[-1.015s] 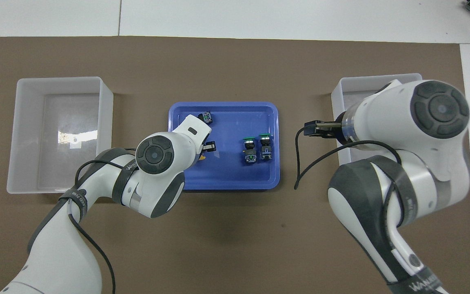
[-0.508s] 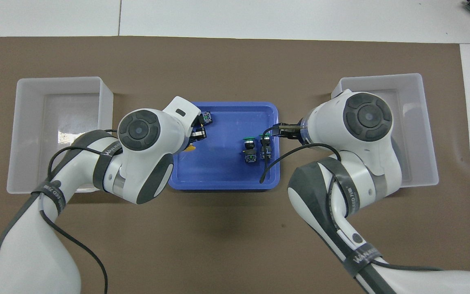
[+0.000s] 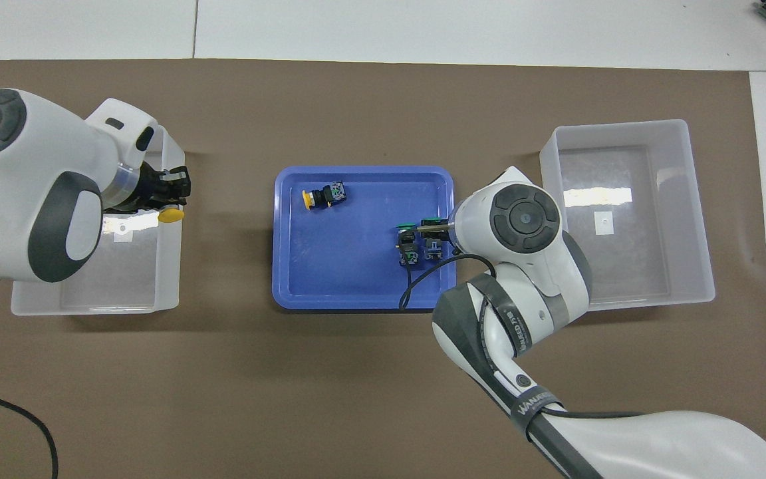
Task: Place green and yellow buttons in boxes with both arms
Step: 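Drop the yellow button in the box while the right gripper carries green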
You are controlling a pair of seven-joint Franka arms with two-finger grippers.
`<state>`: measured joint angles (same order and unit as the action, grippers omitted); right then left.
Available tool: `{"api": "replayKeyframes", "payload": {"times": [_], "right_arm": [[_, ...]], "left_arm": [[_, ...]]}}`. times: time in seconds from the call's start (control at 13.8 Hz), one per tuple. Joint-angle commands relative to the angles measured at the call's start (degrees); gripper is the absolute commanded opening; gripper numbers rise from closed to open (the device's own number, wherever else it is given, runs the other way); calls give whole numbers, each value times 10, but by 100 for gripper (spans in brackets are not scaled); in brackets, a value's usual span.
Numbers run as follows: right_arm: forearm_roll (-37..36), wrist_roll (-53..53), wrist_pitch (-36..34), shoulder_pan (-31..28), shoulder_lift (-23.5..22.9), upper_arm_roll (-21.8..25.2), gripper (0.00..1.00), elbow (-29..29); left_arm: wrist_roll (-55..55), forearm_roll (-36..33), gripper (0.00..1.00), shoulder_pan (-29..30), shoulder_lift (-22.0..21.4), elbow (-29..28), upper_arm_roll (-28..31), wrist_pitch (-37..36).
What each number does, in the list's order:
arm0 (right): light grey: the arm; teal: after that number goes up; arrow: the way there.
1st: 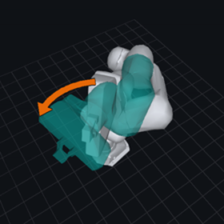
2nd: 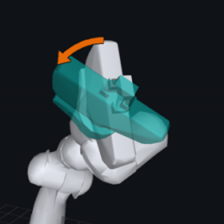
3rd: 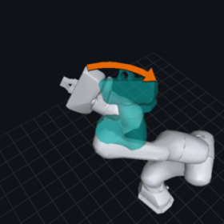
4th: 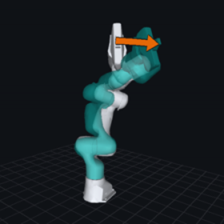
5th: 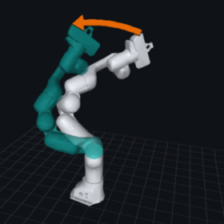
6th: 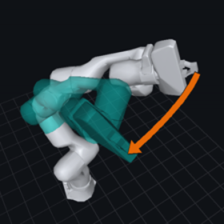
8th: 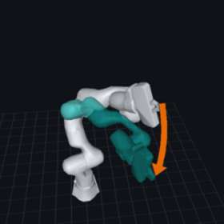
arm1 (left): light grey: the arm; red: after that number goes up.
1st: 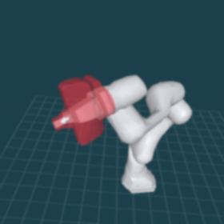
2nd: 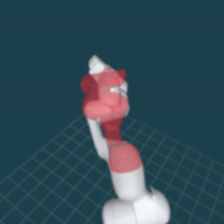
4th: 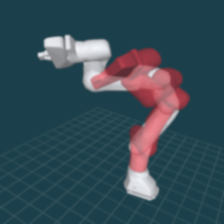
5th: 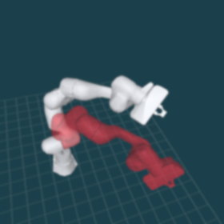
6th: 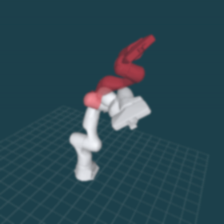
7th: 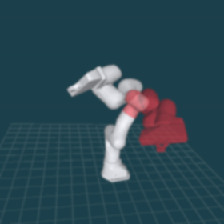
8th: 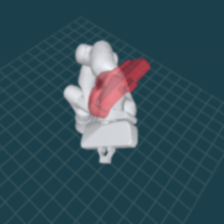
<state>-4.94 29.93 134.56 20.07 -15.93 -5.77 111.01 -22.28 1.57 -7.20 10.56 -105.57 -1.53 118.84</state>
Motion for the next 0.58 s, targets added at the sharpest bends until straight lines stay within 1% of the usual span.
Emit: {"api": "replayKeyframes", "payload": {"times": [0.0, 0.07, 0.22, 0.36, 0.51], "right_arm": [[-14, 6, 32, 14, -22, 1, 66, 4], [-14, 7, 38, 17, -26, 2, 66, 4], [-15, 7, 39, 22, -29, 2, 66, 4], [-17, 7, 40, 22, -32, 2, 66, 5], [-17, 8, 46, 22, -38, 2, 64, 6]], "left_arm": [[91, 12, 0, 43, -14, -14, -3, -10], [131, 12, 0, 60, -20, -30, -3, -3], [194, 12, 0, 86, -33, -73, -3, 42], [204, 12, 0, 90, -34, -109, -3, 88], [209, 12, 0, 90, -24, -140, -3, 135]]}}
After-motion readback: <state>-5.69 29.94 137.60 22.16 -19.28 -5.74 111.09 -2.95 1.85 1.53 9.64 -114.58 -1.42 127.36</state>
